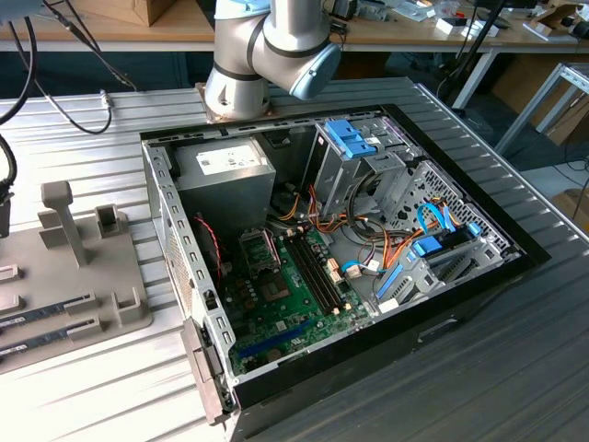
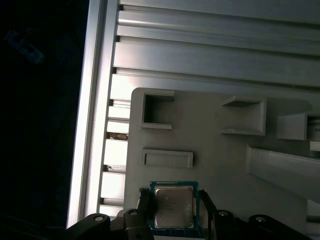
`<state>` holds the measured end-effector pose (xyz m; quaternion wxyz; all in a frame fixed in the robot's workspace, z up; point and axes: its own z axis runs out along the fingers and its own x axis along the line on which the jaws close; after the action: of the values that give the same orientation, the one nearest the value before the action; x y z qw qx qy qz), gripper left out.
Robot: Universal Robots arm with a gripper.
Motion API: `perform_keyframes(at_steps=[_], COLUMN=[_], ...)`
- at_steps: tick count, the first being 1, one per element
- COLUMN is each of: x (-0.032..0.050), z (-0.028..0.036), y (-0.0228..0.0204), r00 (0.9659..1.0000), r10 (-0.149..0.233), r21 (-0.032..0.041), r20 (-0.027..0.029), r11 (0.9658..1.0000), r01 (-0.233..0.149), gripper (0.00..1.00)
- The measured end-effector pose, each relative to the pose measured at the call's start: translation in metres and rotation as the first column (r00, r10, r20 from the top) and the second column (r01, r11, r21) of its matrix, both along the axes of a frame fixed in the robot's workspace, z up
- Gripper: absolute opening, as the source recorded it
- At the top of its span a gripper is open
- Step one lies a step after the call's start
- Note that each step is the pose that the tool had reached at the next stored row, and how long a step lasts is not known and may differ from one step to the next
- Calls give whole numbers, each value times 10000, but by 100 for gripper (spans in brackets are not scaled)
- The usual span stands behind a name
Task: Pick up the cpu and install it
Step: 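Pick up the cpu and move it towards the insertion slot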
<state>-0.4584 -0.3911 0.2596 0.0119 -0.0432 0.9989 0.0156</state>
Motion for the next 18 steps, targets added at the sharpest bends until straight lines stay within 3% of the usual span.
perform_keyframes(at_steps=[7,9,18], x=[0,1,1], z=[13,68,86], y=[0,0,0], r00=[10000,10000,10000], r10=[0,0,0], r21=[0,0,0], r20=[0,-1,0], r11=[10000,10000,10000], r01=[0,0,0], gripper=[47,47,47])
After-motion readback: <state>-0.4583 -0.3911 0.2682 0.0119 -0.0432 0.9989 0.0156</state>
